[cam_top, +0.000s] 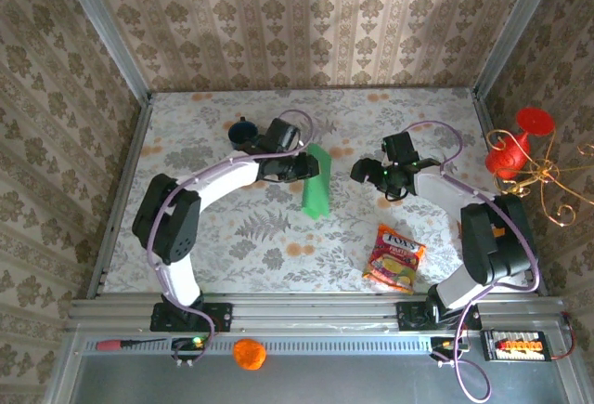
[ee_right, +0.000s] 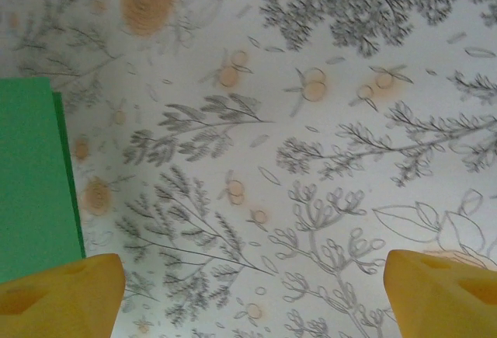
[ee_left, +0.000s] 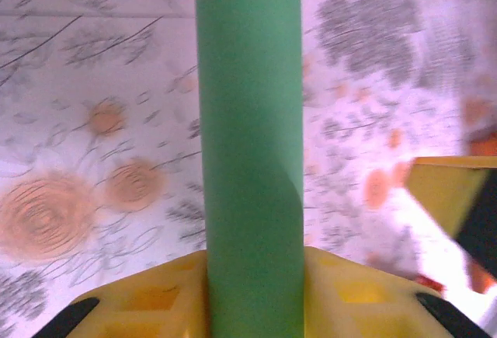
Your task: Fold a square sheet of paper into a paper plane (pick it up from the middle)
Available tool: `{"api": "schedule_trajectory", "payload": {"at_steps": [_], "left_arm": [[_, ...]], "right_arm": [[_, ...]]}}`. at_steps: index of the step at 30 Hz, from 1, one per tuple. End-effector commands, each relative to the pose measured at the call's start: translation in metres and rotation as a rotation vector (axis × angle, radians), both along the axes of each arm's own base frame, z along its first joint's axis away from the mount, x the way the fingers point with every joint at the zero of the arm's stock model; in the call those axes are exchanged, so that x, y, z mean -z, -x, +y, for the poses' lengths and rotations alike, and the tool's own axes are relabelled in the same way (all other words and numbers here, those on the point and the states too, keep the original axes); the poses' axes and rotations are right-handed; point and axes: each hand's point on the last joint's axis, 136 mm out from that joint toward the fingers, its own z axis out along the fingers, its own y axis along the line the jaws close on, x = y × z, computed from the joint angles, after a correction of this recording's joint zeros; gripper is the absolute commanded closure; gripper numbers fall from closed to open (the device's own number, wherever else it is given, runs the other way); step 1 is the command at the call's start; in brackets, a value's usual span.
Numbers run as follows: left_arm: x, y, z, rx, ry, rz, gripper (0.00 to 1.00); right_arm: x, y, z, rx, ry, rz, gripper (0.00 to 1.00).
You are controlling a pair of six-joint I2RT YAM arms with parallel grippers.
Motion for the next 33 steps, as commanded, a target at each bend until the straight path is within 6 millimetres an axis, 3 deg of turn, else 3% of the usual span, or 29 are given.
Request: {"api": "schedule_trajectory", "payload": {"at_steps": [1,5,11,17,21,25,33], "left_arm": [[-0.025,-0.001,-0.025,0.048,0.242,-0.010,0.68],[0.001,-0.002,-0.020,0.008,0.277,0.039,0.71],[0.050,0.000,-0.009,-0.051,0.203,0.095,0.73],[0.084,0.007,0.007,-0.074,0.094,0.123,0.73],[0.095,0.011,0.014,-0.070,0.039,0.129,0.74],[0.103,0.013,0.018,-0.070,0.010,0.144,0.74],[0.109,0.013,0.019,-0.058,-0.027,0.149,0.76]], "right_arm": [[-0.035,-0.012,0.015,-0.069,-0.077,-0.128,0.14],[-0.036,-0.008,0.031,-0.118,-0.171,-0.136,0.17],[-0.018,0.002,0.047,-0.142,-0.273,-0.076,0.28],[0.000,0.013,0.067,-0.197,-0.301,-0.007,0.50],[0.014,0.023,0.088,-0.243,-0.322,0.049,0.67],[0.026,0.029,0.106,-0.280,-0.326,0.102,0.76],[0.052,0.035,0.117,-0.298,-0.290,0.198,0.85]]}}
